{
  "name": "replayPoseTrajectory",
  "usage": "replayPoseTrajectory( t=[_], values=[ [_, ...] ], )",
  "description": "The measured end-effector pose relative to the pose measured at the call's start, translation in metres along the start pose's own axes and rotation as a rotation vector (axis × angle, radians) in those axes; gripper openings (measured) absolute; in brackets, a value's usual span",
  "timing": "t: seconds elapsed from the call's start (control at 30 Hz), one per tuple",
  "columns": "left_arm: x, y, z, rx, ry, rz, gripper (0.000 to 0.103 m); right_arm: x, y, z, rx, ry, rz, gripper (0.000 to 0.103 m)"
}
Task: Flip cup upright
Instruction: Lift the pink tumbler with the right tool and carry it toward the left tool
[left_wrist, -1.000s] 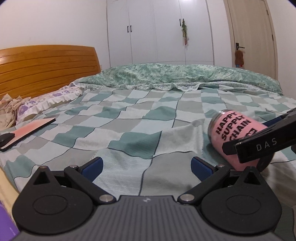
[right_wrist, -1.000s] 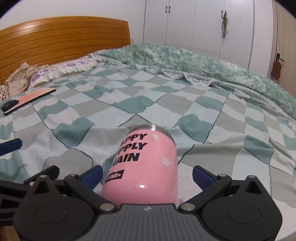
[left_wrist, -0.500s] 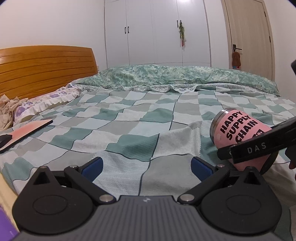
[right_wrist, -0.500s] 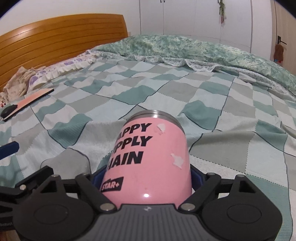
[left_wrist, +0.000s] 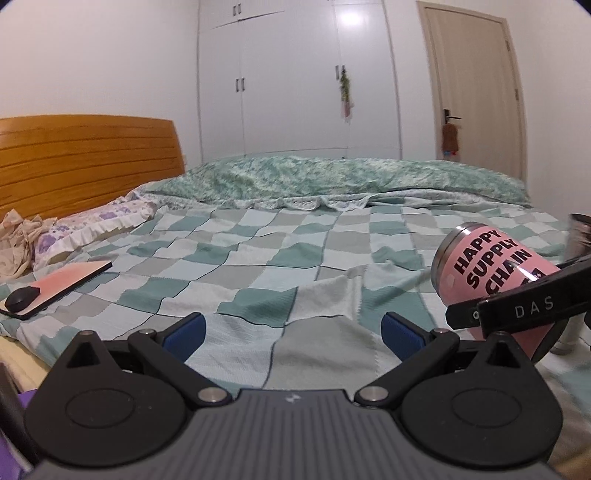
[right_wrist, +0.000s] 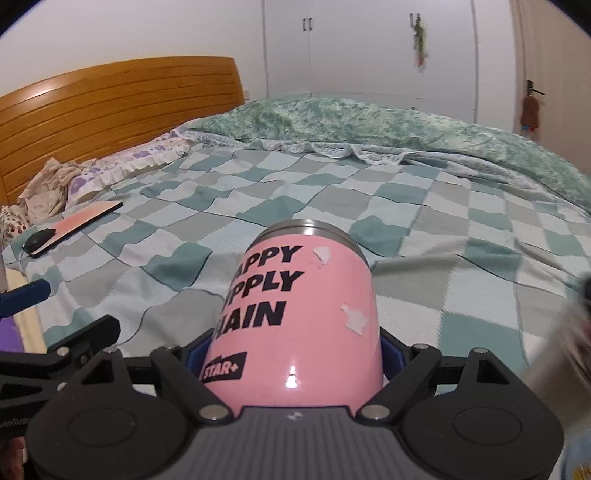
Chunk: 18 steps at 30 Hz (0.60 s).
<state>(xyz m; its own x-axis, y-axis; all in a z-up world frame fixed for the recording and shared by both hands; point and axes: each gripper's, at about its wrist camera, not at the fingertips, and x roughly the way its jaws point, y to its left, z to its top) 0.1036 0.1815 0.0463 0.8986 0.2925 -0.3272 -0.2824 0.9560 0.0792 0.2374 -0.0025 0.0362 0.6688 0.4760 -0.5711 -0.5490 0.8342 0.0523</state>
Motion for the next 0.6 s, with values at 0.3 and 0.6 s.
replayPoseTrajectory(
  t=[0.3,0.6],
  values=[
    [-0.034,-0.013,-0.018,0.053,-0.006,-0.109,0.103,-0.058,-0.002,-0.048,0.085,0.027,-0.101,0.086],
    [-0.046,-0.014,-0.044,0.088,0.022,-0.164,0.103,-0.071,0.0,-0.078,0.149,0.059,-0.174,0.086]
  ],
)
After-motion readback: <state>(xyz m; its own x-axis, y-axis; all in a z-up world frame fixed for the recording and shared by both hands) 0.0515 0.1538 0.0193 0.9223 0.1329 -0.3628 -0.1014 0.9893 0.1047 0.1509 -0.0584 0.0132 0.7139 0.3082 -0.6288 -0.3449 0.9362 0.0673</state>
